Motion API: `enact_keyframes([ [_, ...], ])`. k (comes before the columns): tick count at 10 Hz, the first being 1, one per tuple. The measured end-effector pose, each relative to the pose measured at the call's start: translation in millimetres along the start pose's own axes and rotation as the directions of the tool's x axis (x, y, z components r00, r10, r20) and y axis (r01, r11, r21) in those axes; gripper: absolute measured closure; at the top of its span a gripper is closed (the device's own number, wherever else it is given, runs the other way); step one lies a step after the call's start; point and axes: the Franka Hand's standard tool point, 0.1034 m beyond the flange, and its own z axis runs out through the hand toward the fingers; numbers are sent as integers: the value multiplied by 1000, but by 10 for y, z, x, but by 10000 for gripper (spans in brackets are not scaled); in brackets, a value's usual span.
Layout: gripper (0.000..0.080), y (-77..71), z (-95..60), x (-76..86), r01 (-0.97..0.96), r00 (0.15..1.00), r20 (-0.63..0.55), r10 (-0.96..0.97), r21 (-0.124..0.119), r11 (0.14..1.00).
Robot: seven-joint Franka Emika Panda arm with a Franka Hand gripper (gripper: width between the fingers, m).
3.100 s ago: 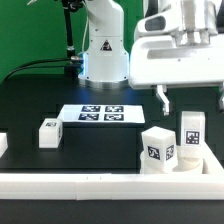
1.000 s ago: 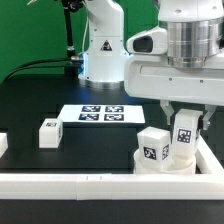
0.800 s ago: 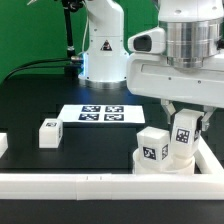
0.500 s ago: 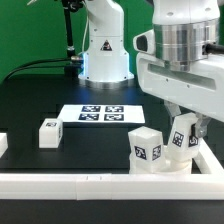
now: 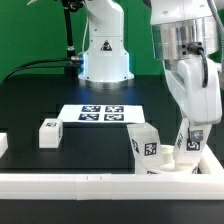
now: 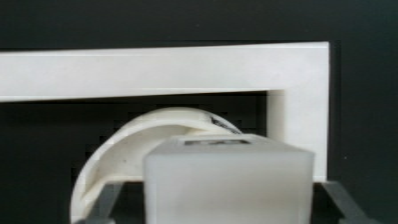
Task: Assemble stool
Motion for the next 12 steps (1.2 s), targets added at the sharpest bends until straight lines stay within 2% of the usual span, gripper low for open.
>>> enact_keyframes([
  [2, 462, -8, -2, -12, -204, 979, 7, 204, 0, 979],
  [3, 462, -47, -21, -14, -388, 921, 21, 388, 2, 922],
  [4, 462, -59, -1, -23, -488, 873, 38, 487, 11, 873],
  [6, 462, -60, 21, -66, -539, 841, 86, 534, 47, 841],
  [7, 462, -54, 23, -78, -479, 876, 81, 475, 52, 876],
  [8, 306, -51, 28, -75, -481, 876, 80, 476, 52, 875],
  [9, 306, -52, 28, -75, -471, 881, 79, 466, 53, 881],
  [10, 176, -52, 27, -79, -436, 899, 78, 431, 56, 898],
  [11, 156, -68, -36, -107, -341, 939, 81, 335, 69, 938],
  [12, 156, -119, -178, -137, -225, 972, 87, 217, 92, 970],
])
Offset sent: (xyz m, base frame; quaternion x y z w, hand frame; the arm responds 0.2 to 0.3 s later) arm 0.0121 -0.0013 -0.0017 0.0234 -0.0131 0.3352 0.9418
